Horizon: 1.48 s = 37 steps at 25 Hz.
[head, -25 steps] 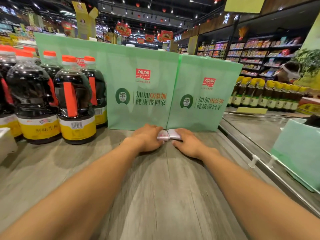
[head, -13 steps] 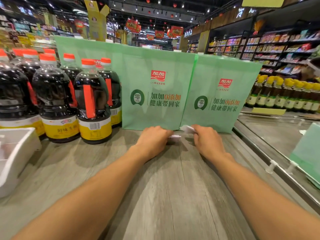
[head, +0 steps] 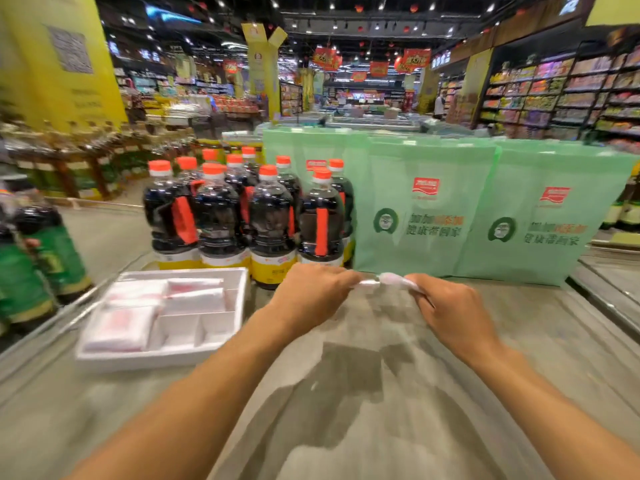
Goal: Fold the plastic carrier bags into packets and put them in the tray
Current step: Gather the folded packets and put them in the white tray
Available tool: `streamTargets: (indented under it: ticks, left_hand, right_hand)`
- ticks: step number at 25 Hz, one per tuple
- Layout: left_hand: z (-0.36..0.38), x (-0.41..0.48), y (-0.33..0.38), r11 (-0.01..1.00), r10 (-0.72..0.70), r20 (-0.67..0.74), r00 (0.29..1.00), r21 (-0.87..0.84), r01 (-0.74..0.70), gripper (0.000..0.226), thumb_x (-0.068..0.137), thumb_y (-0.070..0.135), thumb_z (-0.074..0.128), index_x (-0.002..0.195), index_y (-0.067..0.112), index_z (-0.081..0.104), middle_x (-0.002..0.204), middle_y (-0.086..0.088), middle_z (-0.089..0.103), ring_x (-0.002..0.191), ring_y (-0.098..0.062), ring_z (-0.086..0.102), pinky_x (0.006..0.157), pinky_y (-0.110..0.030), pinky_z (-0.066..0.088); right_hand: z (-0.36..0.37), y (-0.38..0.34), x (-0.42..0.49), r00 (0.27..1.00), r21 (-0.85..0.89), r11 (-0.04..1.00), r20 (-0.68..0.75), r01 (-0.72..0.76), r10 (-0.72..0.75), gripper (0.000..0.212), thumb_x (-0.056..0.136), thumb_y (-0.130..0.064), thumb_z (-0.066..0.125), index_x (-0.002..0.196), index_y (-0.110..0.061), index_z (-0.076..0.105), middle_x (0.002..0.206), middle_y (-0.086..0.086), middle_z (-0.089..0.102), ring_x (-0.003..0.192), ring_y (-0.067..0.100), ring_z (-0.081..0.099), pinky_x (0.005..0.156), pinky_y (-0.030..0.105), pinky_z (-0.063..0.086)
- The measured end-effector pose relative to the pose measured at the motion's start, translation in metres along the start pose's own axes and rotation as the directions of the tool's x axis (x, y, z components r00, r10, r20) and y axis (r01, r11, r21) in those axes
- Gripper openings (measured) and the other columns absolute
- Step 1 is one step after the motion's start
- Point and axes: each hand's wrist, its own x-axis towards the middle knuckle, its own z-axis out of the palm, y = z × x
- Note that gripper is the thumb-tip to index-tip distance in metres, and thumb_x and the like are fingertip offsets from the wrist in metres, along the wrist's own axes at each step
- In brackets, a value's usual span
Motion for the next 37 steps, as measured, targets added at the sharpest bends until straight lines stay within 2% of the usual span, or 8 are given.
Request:
streamTargets:
  ticks: [6,10,13,15,18,22,31,37]
  left_hand:
    - [-0.064,-0.082,-0.064,0.995,-0.088,0.036,0.995,0.049,0.087,0.027,0.074,0.014,0.07,0.097,0.028,0.073,0.077,0.005,0.073,0.059,-0.028,0.066,0.039,-0.032,0.044]
    - [-0.088,-0.135,-0.093,0.982,-0.169,0.014,0.985,0.083,0.167,0.027,0.08,0.015,0.077,0.102,0.029,0.072,0.083,0.006,0.075,0.065,-0.026,0.069,0.043,-0.031,0.048]
    - [-0.104,-0.157,-0.116,0.96,-0.272,-0.008,0.962,0.059,0.272,0.02,0.087,0.022,0.072,0.105,0.03,0.071,0.09,0.005,0.078,0.073,-0.027,0.073,0.052,-0.034,0.054]
    - [-0.108,-0.162,-0.135,0.95,-0.308,0.04,0.95,0.067,0.305,0.014,0.088,0.024,0.073,0.101,0.029,0.072,0.086,0.005,0.077,0.074,-0.027,0.072,0.056,-0.034,0.054]
    - [-0.109,-0.157,-0.152,0.929,-0.369,0.14,0.919,0.064,0.363,0.016,0.09,0.029,0.071,0.105,0.032,0.073,0.091,0.008,0.077,0.079,-0.024,0.072,0.064,-0.036,0.057]
    - [-0.097,-0.147,-0.167,0.921,-0.378,0.245,0.893,0.005,0.389,0.025,0.089,0.021,0.072,0.113,0.028,0.075,0.098,0.009,0.078,0.085,-0.018,0.072,0.073,-0.035,0.059]
    - [-0.073,-0.16,-0.173,0.924,-0.349,0.32,0.881,-0.036,0.38,0.029,0.088,0.021,0.075,0.116,0.025,0.069,0.108,0.007,0.072,0.097,-0.018,0.064,0.084,-0.038,0.054]
    - [-0.064,-0.162,-0.176,0.96,-0.277,0.273,0.921,0.048,0.274,0.03,0.086,0.025,0.074,0.112,0.027,0.059,0.111,0.008,0.056,0.101,-0.013,0.048,0.086,-0.028,0.034]
  right_hand:
    - [0.034,-0.11,0.014,0.99,0.093,0.987,0.033,0.132,-0.136,0.021,0.089,-0.028,0.053,0.099,-0.027,0.072,0.086,-0.003,0.074,0.077,0.025,0.069,0.053,0.039,0.05]
    - [0.049,-0.159,0.024,0.98,0.142,0.973,0.052,0.183,-0.192,0.011,0.087,-0.017,0.07,0.094,-0.024,0.07,0.08,-0.004,0.071,0.074,0.025,0.068,0.052,0.036,0.049]
    - [0.054,-0.176,0.033,0.975,0.18,0.962,0.04,0.206,-0.217,0.009,0.094,-0.025,0.062,0.098,-0.028,0.07,0.078,-0.006,0.069,0.072,0.02,0.066,0.052,0.035,0.045]
    - [0.056,-0.18,0.039,0.969,0.183,0.955,0.034,0.233,-0.243,0.014,0.096,-0.03,0.055,0.097,-0.028,0.069,0.079,-0.006,0.069,0.073,0.019,0.066,0.053,0.037,0.047]
    - [0.065,-0.184,0.044,0.968,0.183,0.953,0.013,0.243,-0.25,0.01,0.09,-0.015,0.071,0.093,-0.024,0.069,0.075,-0.005,0.066,0.068,0.021,0.064,0.049,0.037,0.047]
    - [0.083,-0.182,0.046,0.958,0.21,0.942,0.068,0.261,-0.28,0.018,0.091,-0.014,0.072,0.104,-0.026,0.07,0.077,-0.009,0.066,0.068,0.017,0.062,0.052,0.039,0.05]
    - [0.098,-0.177,0.047,0.961,0.21,0.944,0.057,0.253,-0.271,0.019,0.088,-0.01,0.071,0.103,-0.023,0.072,0.074,-0.006,0.066,0.066,0.021,0.063,0.049,0.039,0.049]
    - [0.105,-0.175,0.044,0.966,0.235,0.945,0.069,0.228,-0.25,0.021,0.089,-0.012,0.073,0.106,-0.024,0.073,0.074,-0.008,0.067,0.064,0.018,0.063,0.049,0.034,0.047]
